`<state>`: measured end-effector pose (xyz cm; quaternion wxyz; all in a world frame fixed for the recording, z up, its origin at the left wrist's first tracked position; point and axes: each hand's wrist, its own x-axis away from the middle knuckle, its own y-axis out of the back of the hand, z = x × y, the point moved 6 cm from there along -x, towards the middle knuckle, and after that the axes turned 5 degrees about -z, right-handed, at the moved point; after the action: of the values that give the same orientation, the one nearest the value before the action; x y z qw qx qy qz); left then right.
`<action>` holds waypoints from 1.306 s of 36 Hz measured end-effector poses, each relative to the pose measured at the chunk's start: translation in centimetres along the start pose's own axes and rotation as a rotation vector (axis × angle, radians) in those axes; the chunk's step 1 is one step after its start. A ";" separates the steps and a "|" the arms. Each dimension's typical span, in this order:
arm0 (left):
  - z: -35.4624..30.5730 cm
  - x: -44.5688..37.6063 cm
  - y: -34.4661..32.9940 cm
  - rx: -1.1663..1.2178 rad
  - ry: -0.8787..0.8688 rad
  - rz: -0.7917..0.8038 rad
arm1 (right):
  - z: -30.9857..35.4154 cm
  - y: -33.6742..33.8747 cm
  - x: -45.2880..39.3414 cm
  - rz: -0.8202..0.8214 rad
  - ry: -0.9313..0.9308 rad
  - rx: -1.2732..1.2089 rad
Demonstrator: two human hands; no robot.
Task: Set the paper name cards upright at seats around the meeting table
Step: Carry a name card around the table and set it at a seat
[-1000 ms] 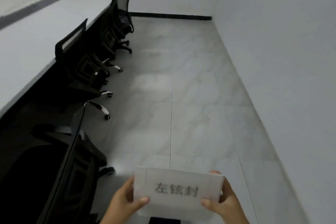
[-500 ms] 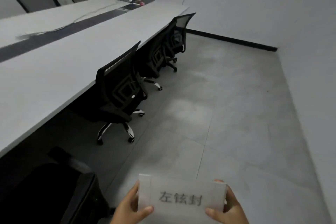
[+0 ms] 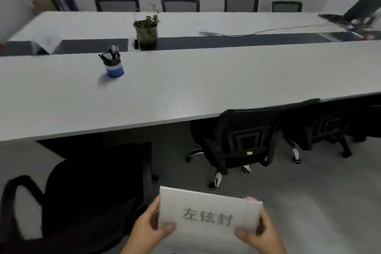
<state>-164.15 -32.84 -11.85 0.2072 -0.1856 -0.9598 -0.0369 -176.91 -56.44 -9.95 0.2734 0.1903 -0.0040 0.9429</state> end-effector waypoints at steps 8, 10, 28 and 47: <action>-4.0 -6.6 1.8 0.010 -0.056 -0.187 | 5.8 -3.3 -11.5 0.135 0.033 -0.003; -5.4 -9.3 2.5 -0.011 -0.076 -0.226 | 7.3 -4.6 -14.4 0.149 0.053 0.010; -17.9 -25.7 9.4 0.060 -0.159 -0.384 | 21.1 -16.4 -34.3 0.355 0.252 0.082; -22.8 -39.7 8.7 -0.113 -0.024 -0.416 | 26.2 -20.2 -50.1 0.471 0.179 0.149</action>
<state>-118.57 -41.64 -7.49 0.1731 0.0048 -0.9762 -0.1305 -118.12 -67.97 -5.66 0.0310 0.1195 0.0455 0.9913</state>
